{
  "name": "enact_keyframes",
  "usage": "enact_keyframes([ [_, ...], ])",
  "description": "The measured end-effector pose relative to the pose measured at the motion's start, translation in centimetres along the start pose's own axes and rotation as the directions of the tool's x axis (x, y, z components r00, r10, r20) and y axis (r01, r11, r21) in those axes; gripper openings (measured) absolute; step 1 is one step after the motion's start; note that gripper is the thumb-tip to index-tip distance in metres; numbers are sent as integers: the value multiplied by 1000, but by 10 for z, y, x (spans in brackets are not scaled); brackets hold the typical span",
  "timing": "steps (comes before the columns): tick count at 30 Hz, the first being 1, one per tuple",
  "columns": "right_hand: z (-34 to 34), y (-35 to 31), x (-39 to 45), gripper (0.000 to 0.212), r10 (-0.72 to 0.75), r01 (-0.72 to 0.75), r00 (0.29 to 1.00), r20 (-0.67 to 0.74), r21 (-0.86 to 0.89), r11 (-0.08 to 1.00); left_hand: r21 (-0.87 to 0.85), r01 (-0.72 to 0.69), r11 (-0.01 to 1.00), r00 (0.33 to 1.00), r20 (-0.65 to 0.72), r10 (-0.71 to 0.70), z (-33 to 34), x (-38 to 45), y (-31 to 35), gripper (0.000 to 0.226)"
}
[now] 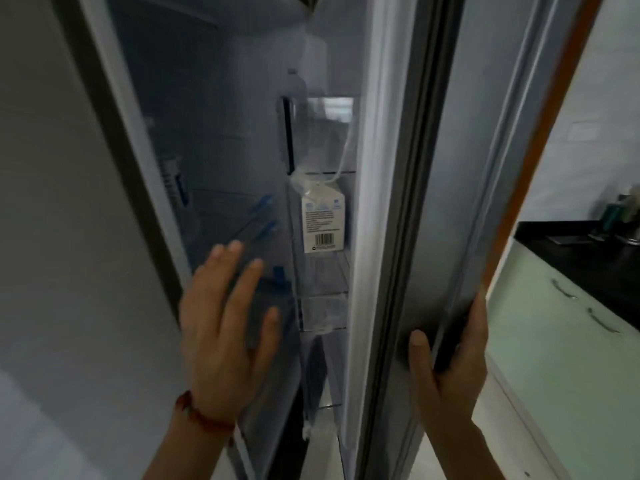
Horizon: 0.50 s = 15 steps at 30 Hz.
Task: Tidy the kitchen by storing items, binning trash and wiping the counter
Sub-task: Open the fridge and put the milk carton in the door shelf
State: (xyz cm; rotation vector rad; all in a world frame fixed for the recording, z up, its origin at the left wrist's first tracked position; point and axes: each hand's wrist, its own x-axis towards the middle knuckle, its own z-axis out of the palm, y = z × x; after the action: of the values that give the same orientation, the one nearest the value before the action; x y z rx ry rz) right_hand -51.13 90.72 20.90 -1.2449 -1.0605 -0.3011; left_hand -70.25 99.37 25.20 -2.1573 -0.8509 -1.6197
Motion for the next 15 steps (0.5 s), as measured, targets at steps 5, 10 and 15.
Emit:
enact_keyframes([
  [5, 48, -36, -10, 55, -47, 28, 991, 123, 154, 988, 91, 150, 985, 979, -154, -135, -32, -6, -57, 47],
  [10, 94, -55, -28, 59, -160, 104, 965, 209, 255, 961, 98, 275, 956, 961, -42, -272, -29, -14, -106, 54],
  [15, 152, -65, -46, 61, -296, 241, 928, 227, 242, 940, 56, 223, 973, 975, -29, -222, -22, -17, -119, 54],
])
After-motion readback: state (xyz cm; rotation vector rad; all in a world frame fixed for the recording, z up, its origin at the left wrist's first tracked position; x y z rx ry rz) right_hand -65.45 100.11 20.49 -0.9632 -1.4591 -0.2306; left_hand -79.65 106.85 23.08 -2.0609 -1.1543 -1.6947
